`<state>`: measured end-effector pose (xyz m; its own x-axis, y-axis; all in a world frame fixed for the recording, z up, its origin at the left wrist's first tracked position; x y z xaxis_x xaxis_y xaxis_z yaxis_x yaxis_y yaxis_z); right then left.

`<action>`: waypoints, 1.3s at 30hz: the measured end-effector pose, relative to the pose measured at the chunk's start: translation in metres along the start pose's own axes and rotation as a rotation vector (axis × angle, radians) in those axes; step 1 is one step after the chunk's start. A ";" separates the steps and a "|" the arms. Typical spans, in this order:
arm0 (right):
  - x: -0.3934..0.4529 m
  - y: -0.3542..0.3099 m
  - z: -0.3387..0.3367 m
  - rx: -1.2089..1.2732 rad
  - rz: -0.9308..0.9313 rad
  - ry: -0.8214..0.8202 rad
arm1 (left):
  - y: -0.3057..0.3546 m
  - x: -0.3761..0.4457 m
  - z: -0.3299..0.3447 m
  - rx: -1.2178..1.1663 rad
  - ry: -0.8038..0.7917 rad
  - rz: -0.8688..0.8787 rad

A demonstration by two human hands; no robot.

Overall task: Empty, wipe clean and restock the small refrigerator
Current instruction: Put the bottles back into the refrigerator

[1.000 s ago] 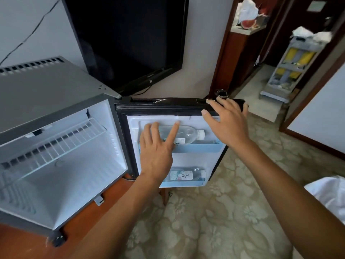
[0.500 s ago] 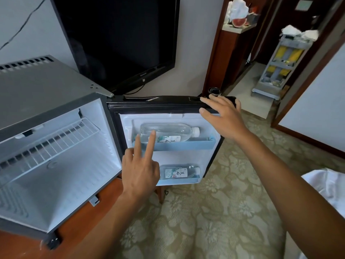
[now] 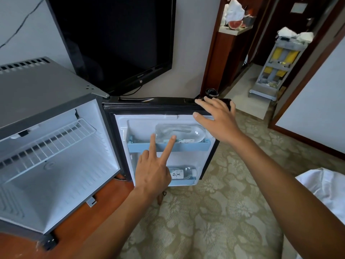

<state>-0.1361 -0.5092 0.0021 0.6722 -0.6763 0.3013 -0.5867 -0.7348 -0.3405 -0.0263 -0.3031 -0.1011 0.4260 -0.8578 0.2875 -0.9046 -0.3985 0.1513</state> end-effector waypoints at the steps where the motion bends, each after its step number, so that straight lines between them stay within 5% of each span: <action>1: 0.000 -0.001 0.000 -0.002 -0.005 0.003 | 0.000 0.000 -0.002 0.001 -0.005 -0.003; 6: -0.009 -0.003 0.010 -0.149 -0.067 0.062 | -0.008 -0.013 -0.006 -0.031 0.038 -0.060; 13: -0.056 -0.072 0.067 -0.163 -0.407 0.234 | -0.043 -0.064 -0.008 0.019 0.034 -0.238; 29: -0.173 -0.235 0.205 0.020 -0.814 -0.245 | -0.125 -0.262 -0.017 0.178 0.015 -0.933; 39: -0.256 -0.394 0.283 0.081 -1.091 -0.487 | -0.222 -0.386 -0.037 0.212 0.023 -1.248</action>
<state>0.0504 -0.0313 -0.1925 0.9084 0.4052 0.1032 0.4177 -0.8916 -0.1750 0.0109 0.1284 -0.2103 0.9868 0.1433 0.0758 0.1282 -0.9758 0.1769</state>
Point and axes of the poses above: each hand's wrist, its own x-axis towards the middle knuckle, its own z-axis out of the palm, y = z × x, the point moved 3 cm from there along x, towards the middle knuckle
